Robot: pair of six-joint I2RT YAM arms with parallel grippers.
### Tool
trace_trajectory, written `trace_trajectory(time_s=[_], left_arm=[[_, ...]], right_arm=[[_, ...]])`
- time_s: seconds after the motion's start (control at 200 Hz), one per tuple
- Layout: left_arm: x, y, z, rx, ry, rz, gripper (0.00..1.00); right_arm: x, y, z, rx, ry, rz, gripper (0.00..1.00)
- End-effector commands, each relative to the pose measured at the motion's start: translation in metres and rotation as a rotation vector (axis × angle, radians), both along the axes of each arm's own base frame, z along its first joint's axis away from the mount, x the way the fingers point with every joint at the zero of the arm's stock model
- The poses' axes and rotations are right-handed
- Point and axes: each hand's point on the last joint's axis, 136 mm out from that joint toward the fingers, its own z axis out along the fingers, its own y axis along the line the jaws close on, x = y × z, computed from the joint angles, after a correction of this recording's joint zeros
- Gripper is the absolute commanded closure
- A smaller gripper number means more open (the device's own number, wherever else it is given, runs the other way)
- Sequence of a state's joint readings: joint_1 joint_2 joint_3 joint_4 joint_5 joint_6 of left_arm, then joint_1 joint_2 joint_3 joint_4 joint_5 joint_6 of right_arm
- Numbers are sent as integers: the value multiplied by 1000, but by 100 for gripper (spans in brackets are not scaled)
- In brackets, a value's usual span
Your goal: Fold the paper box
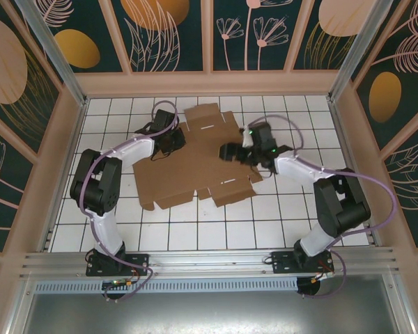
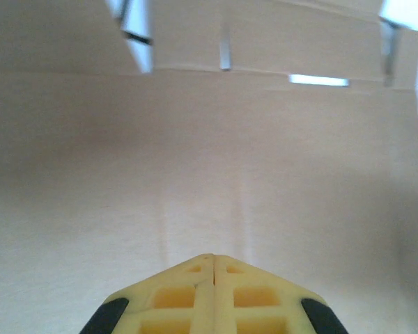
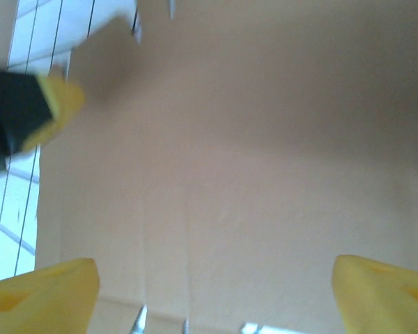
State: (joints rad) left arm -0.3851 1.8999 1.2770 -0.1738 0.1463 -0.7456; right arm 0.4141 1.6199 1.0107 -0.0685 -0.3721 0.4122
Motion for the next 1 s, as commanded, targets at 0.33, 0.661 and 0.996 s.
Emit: trace_trajectory(time_s=[0.33,0.661,0.996], left_arm=[[-12,-48,-49,-213,124,-139,100],[-21,-43,-77,-221,178,-131,100],[-21,-42,-79,-209,177,-138,100]], right_arm=[[86,-43,-72,-213,103,48,3],[61,-18,-115,-270,203,151,3],[53,-5,-49,-27,144,142,7]])
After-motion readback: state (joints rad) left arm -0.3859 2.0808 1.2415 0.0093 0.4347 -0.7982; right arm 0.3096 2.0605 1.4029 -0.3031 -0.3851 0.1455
